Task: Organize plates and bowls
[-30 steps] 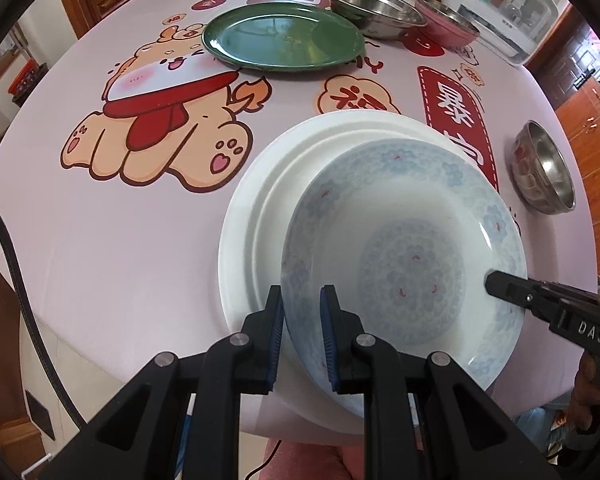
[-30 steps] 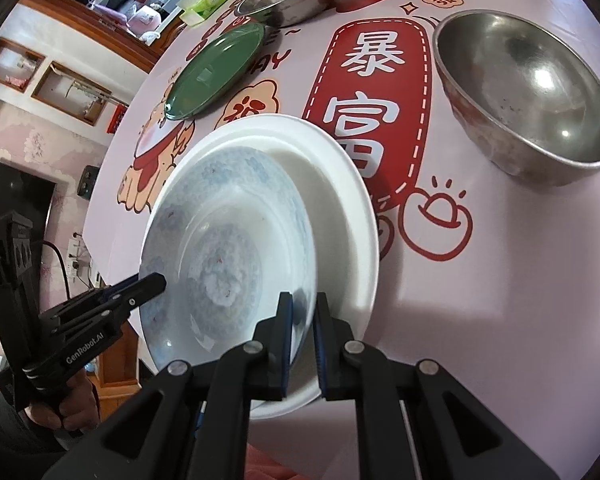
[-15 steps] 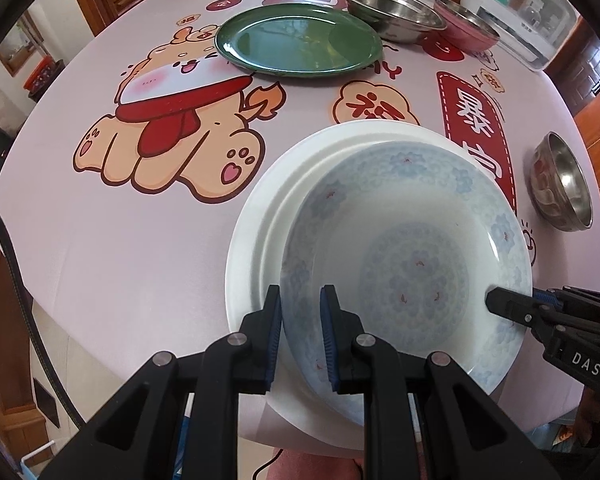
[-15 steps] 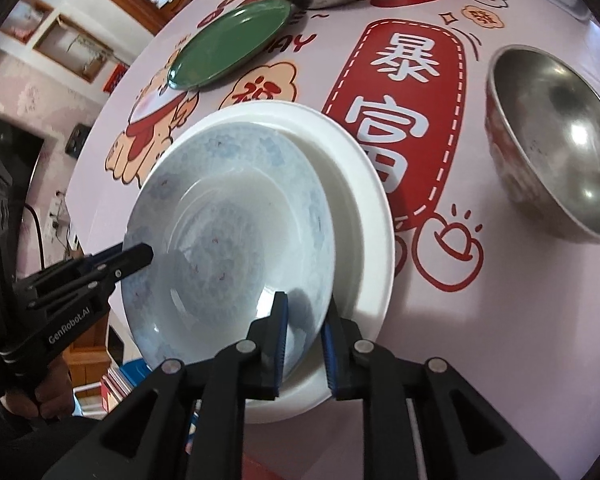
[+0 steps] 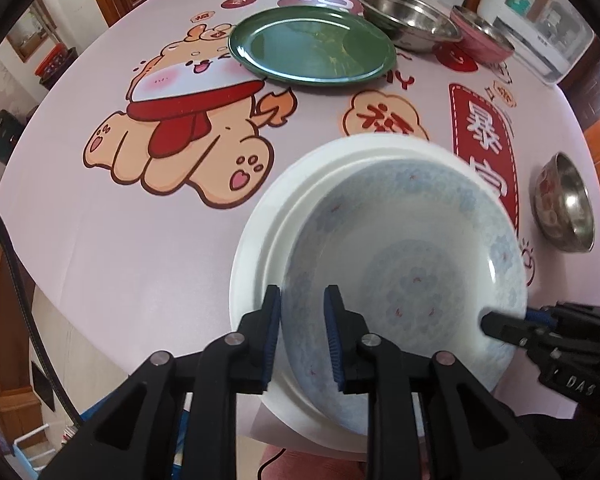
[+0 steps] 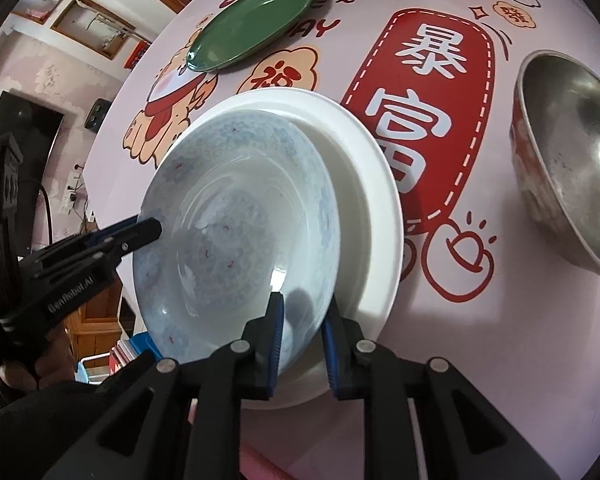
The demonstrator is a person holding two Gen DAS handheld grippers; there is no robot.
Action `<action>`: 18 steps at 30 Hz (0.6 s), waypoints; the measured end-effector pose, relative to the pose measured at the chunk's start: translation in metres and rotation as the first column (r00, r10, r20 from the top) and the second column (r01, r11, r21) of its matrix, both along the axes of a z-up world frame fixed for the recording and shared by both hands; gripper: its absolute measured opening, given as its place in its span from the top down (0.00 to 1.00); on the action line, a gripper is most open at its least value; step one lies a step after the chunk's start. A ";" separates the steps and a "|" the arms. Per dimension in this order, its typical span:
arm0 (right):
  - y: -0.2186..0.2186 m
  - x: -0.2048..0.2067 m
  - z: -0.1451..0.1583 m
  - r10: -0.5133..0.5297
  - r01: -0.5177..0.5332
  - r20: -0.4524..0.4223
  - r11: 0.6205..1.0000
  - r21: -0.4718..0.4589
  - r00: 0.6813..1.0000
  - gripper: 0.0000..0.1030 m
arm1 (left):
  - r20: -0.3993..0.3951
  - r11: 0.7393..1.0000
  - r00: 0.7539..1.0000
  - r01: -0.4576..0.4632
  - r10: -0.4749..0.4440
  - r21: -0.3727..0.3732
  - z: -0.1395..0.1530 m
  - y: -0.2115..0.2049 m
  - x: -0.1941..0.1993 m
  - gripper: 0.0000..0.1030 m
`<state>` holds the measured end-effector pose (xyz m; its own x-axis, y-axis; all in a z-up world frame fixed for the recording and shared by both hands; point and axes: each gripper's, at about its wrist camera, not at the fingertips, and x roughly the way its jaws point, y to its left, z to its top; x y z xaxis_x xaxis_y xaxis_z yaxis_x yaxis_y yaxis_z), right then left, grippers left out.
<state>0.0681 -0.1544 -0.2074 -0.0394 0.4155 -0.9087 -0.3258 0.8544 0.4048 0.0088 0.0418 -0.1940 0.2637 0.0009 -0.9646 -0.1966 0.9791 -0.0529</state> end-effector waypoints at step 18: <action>0.012 -0.011 0.011 -0.226 0.229 0.042 0.965 -0.125 0.973 0.62 | 0.109 0.972 0.970 0.224 -0.215 -0.073 0.033 0.038 0.013 0.69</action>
